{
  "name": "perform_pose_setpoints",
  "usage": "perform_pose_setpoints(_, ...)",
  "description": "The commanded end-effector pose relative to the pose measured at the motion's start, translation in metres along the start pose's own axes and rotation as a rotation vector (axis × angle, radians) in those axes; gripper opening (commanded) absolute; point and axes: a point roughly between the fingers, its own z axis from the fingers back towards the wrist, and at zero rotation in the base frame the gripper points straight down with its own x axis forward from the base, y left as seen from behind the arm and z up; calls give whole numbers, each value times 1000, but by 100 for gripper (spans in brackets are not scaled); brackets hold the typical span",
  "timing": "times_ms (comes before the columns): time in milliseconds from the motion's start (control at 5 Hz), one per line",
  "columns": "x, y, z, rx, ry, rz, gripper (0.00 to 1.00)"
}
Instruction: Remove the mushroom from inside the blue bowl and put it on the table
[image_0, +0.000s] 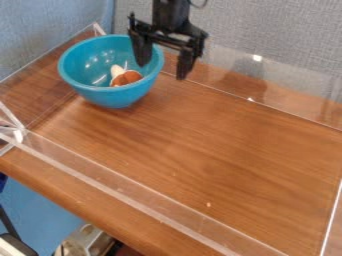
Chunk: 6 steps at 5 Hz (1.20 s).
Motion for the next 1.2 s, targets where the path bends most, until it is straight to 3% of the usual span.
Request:
perform_pose_setpoints(0, 19, 19, 1, 14, -62, -83, 100)
perform_pose_setpoints(400, 32, 42, 12, 45, -37, -24, 100)
perform_pose_setpoints(800, 49, 97, -12, 78, -11, 39, 100)
perform_pose_setpoints(1000, 51, 108, -17, 87, -23, -55, 100)
